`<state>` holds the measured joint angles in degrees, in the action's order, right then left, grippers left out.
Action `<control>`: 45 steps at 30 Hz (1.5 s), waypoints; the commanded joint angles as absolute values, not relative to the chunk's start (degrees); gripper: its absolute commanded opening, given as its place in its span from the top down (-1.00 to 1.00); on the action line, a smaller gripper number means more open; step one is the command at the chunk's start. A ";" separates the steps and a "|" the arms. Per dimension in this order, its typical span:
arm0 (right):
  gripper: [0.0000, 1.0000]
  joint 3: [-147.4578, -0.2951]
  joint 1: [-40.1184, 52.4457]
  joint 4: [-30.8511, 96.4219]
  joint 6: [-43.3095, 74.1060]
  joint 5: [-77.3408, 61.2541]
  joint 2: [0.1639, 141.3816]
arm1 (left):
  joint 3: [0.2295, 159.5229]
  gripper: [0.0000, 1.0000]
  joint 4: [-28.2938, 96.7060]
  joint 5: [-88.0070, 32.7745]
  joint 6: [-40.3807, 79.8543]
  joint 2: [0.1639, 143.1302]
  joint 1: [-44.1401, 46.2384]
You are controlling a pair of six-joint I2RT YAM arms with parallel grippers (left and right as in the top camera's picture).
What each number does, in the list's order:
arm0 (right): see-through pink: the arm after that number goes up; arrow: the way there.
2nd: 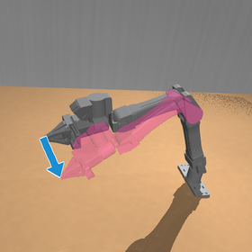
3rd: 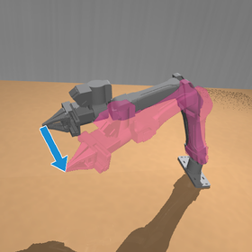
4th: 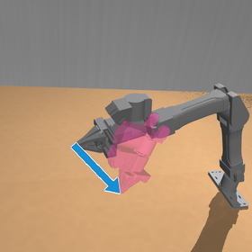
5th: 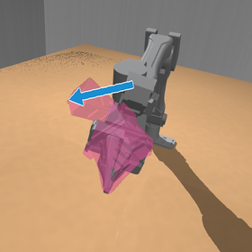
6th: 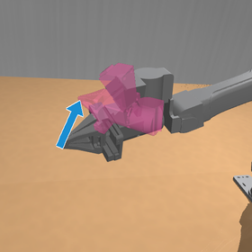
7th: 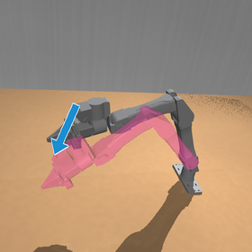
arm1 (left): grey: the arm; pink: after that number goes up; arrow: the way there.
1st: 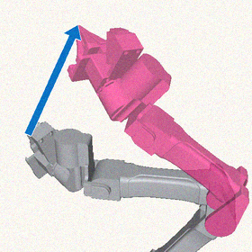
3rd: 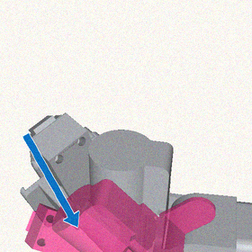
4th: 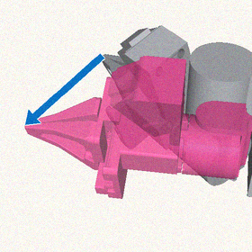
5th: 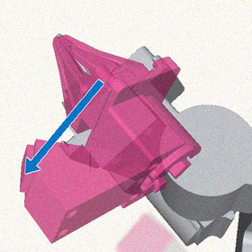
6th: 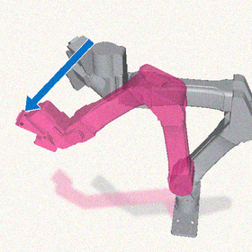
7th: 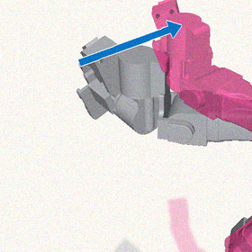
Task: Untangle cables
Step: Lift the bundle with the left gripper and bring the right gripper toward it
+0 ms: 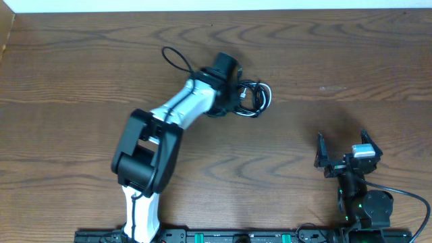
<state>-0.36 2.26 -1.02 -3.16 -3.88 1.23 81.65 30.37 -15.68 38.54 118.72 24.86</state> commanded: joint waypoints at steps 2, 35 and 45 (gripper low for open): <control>-0.99 -0.93 2.31 -3.51 0.03 -9.87 1.15 | 80.90 0.85 30.76 -31.14 22.68 117.12 17.67; -0.40 -52.82 9.21 15.79 10.31 -52.75 79.92 | 81.58 -0.19 41.50 -30.09 18.70 112.12 14.61; -0.28 -52.82 18.39 8.38 18.83 -35.09 90.41 | 81.58 -0.18 40.29 -17.50 25.52 112.40 19.16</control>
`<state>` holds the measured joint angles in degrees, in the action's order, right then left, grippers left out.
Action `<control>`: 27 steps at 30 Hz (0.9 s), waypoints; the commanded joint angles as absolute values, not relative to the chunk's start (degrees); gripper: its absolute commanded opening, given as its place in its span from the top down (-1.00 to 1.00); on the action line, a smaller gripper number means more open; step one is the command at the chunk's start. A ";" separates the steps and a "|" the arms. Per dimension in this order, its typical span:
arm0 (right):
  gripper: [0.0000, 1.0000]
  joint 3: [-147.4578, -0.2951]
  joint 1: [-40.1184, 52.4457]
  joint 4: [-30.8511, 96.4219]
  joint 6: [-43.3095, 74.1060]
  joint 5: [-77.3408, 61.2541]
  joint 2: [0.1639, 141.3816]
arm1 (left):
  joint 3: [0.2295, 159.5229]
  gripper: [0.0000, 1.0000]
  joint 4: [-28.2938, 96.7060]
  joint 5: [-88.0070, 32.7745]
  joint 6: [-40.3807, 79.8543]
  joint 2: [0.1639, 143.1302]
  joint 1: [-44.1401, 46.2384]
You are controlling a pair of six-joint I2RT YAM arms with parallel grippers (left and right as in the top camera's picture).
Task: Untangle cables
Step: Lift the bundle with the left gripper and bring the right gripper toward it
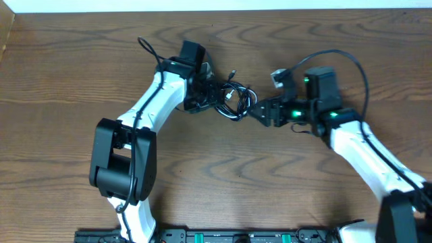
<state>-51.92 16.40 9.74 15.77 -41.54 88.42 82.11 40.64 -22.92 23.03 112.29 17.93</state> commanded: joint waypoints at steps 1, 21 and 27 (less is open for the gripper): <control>-0.31 -52.82 19.53 6.61 18.81 -34.57 91.72 | 81.58 -0.18 39.75 -13.65 28.42 112.88 19.94; -0.36 -52.80 14.68 5.67 28.27 -27.99 97.30 | 85.73 -0.11 45.10 -11.07 17.61 107.57 21.37; -0.40 -52.80 14.66 8.60 28.27 -25.34 97.41 | 85.67 -0.11 47.20 -11.53 2.98 108.99 25.10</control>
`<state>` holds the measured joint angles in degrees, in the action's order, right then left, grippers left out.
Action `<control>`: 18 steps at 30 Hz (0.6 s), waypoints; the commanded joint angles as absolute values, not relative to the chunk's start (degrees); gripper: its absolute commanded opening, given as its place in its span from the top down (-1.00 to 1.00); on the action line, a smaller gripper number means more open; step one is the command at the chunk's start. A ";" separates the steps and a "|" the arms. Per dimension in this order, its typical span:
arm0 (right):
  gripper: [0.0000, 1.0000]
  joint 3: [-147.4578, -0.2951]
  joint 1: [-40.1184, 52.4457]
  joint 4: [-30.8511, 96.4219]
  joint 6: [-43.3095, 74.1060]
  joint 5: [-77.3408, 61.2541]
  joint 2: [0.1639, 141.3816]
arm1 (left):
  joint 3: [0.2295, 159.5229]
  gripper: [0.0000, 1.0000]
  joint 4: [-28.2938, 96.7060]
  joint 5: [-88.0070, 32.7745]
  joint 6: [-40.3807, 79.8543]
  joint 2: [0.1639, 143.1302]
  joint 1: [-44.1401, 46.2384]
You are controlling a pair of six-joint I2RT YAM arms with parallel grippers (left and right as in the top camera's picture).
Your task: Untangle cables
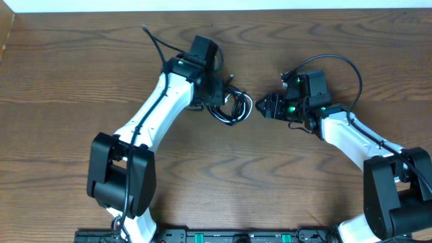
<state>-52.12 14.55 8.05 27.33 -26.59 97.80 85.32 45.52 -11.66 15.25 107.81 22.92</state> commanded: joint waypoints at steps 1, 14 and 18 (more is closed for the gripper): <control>-0.42 -52.80 14.66 8.62 28.27 -25.34 97.43 | 85.67 -0.11 47.59 -11.53 1.10 108.99 25.52; -0.47 -52.80 14.83 8.64 28.27 -25.36 97.43 | 85.49 -0.19 46.92 -17.87 -4.71 113.27 29.45; -0.51 -52.80 15.46 8.60 28.27 -25.34 97.41 | 85.49 -0.19 44.56 -17.34 -4.21 116.55 29.32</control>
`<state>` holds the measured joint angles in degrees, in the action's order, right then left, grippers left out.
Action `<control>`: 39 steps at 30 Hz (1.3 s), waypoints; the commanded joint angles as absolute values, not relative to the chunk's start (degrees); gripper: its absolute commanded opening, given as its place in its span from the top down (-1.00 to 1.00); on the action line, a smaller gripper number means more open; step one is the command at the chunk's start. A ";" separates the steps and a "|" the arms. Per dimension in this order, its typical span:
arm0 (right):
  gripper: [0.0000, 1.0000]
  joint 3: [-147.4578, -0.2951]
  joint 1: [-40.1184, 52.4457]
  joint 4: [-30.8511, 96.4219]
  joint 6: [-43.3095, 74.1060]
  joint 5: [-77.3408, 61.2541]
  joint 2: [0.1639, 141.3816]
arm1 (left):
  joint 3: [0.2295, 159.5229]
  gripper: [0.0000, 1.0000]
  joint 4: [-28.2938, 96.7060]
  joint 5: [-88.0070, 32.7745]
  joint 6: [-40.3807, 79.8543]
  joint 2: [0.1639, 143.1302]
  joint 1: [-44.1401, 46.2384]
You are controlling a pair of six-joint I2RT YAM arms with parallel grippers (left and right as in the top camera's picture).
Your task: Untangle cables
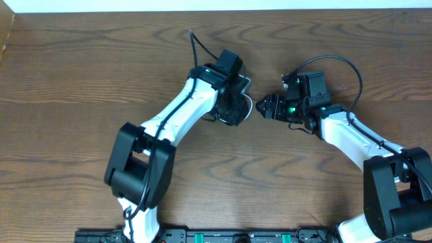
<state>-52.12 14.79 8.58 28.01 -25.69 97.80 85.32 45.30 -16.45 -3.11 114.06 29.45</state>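
The black cable bundle (235, 112) lies tangled at mid-table, mostly hidden under my left gripper (236, 104). That gripper reaches in from the lower left and looks shut on the bundle. A pale cable end (245, 81) shows at the bundle's top right. One loose black strand (198, 42) rises up and to the left behind the left wrist. My right gripper (261, 107) points left at the bundle from a short gap away, its fingers slightly apart with nothing between them.
The dark wooden table (81, 74) spreads all around. The right arm's own black cable (337, 64) loops over its wrist. A black rail with the arm bases (223, 236) runs along the front edge. The pale wall edge (216, 5) bounds the far side.
My left gripper and wrist have shifted right, now covering the cable bundle. The loose strand swung right with them. The right gripper has stayed in place beside the bundle.
At first my left gripper held the bundle at mid-table while the right arm rested at the front right. Then the bundle sat further left with the right gripper against its right side. Later the right gripper stood slightly back, and now the left has come right toward it.
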 commanded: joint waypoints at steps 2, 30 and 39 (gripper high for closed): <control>-0.52 -52.80 15.86 8.58 28.27 -25.34 97.41 | 85.49 -0.09 42.89 -17.30 -3.22 117.99 29.32; -0.53 -52.80 16.43 0.75 32.97 -41.65 97.41 | 87.33 0.85 41.10 -50.59 24.58 108.25 14.76; -0.53 -52.80 14.76 -1.74 36.45 -45.43 97.41 | 87.22 0.85 41.04 -53.54 26.92 108.27 14.96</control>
<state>-52.12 15.00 -1.37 34.85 -42.30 97.80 85.76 41.06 -50.65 25.54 108.86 14.96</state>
